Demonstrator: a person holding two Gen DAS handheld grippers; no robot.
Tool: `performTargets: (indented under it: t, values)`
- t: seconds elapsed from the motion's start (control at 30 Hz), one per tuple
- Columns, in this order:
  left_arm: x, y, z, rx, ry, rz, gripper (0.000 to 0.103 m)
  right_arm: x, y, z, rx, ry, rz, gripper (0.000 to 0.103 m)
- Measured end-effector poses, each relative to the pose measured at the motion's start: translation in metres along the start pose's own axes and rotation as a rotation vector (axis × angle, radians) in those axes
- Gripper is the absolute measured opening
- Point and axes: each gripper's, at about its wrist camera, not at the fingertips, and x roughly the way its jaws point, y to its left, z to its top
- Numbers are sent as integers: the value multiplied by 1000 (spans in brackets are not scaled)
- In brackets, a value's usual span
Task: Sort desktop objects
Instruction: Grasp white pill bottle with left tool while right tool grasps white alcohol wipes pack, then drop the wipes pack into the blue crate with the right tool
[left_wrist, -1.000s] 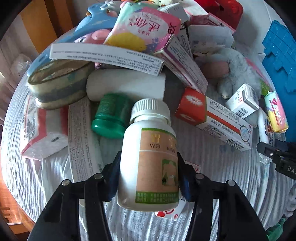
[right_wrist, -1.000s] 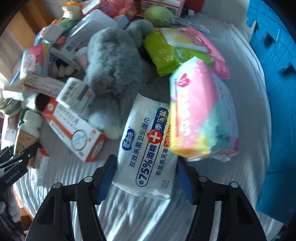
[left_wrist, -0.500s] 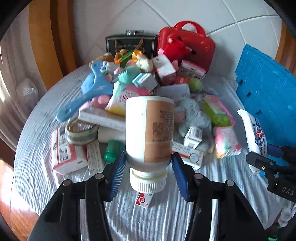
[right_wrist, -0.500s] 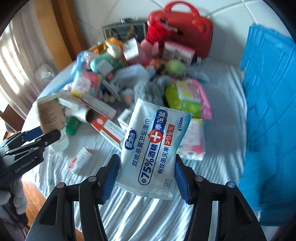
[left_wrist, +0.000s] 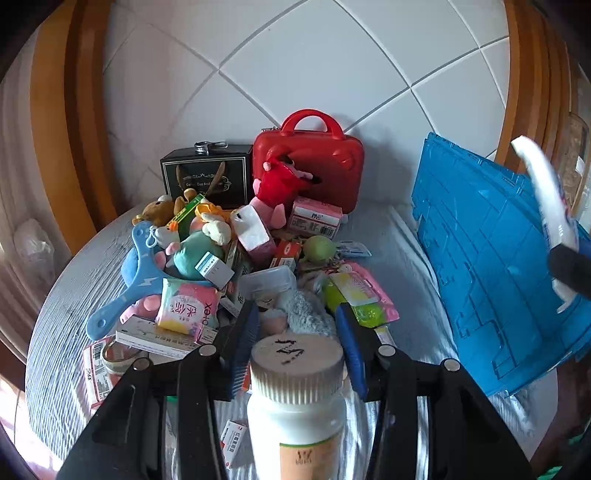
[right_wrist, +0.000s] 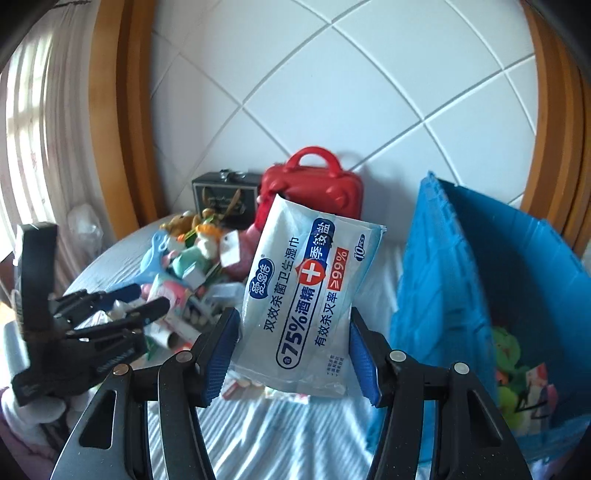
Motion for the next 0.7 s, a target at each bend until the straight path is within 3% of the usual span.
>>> performTargets:
  t: [0.03, 0.1, 0.33, 0.43, 0.5, 0.6, 0.7]
  values:
    - [3, -2, 0, -5, 9, -6, 42, -4, -4, 2, 4, -13, -2, 57]
    - [2, -8, 3, 3, -2, -23, 28, -11, -14, 5, 18, -44, -28, 57]
    - [-9, -47, 42, 59, -70, -39, 27, -31, -74, 10, 129, -85, -151, 57]
    - [1, -48, 44, 45, -42, -41, 29, -33, -96, 5, 159, -67, -204, 58]
    - [14, -44, 36, 29, 2, -23, 50, -32, -112, 0, 187, -43, -254, 58]
    - [32, -35, 10, 29, 48, -1, 68, -31, -134, -7, 215, -14, -332, 58]
    - [45, -16, -22, 30, 115, 38, 71, -38, -158, -17, 236, 10, -398, 58]
